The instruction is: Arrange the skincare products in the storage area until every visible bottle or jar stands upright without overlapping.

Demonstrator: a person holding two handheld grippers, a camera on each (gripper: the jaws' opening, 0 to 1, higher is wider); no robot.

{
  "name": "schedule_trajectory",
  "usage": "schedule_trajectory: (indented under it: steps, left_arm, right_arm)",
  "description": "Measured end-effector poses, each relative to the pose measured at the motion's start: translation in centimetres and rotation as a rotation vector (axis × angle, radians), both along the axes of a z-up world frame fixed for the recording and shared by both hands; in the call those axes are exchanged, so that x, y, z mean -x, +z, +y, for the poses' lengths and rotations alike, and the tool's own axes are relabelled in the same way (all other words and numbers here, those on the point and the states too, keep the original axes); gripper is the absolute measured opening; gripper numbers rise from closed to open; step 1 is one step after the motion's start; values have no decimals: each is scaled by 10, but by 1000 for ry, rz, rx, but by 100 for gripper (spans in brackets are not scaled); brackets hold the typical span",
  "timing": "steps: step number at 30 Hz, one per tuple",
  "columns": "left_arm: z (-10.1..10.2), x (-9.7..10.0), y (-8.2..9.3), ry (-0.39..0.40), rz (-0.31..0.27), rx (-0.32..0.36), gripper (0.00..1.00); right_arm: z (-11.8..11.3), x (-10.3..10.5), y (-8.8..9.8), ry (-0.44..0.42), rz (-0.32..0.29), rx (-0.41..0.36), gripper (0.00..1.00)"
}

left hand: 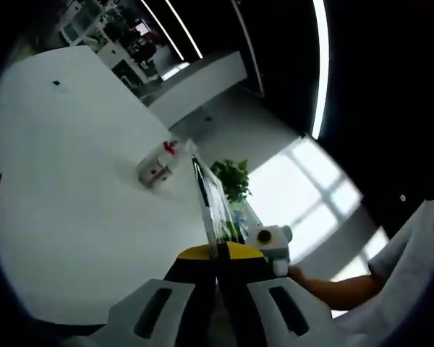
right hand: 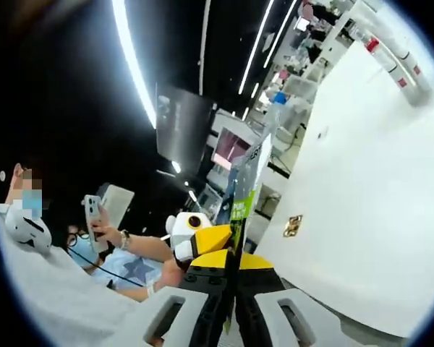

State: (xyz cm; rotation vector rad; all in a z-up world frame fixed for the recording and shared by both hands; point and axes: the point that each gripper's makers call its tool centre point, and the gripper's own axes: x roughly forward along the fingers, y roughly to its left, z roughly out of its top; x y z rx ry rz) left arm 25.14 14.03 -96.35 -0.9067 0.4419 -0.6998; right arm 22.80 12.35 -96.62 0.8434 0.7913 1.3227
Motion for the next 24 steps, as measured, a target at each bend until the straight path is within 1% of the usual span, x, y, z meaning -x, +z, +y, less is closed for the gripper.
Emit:
schedule_trajectory:
  steps: [3,9,12,13,14,16,19,20,21,24]
  left_arm:
    - [0,-1,0,9,-6,-13,0]
    - [3,-2,1,24,-28,-43,1]
    - [4,-4,5,30,-47,-76,3]
    - [5,-4,5,23,-64,-112,4]
    - [5,-5,5,22,-71,-125,5]
    - [6,-6,4,21,-95,-183,8]
    - [9,-6,3,23,-110,-235,10]
    - [12,-6,0,25,-122,-270,11]
    - [12,-6,-1,24,-124,-284,11]
    - [22,-7,-8,44,-140,-388,13]
  right_arm:
    - [1,0,-1,5,13,11,0]
    - [3,-3,1,14,19,18,0]
    - [4,-6,5,17,5,21,0]
    - [4,-6,6,19,0,23,0]
    - [4,-7,7,19,-4,25,0]
    - [3,-10,8,11,-15,32,0]
    - [0,-17,7,1,-16,37,0]
    - [-1,-19,8,-2,-18,38,0]
    - [-2,-20,8,-5,-21,42,0]
    - [-4,-26,6,-14,-23,54,0]
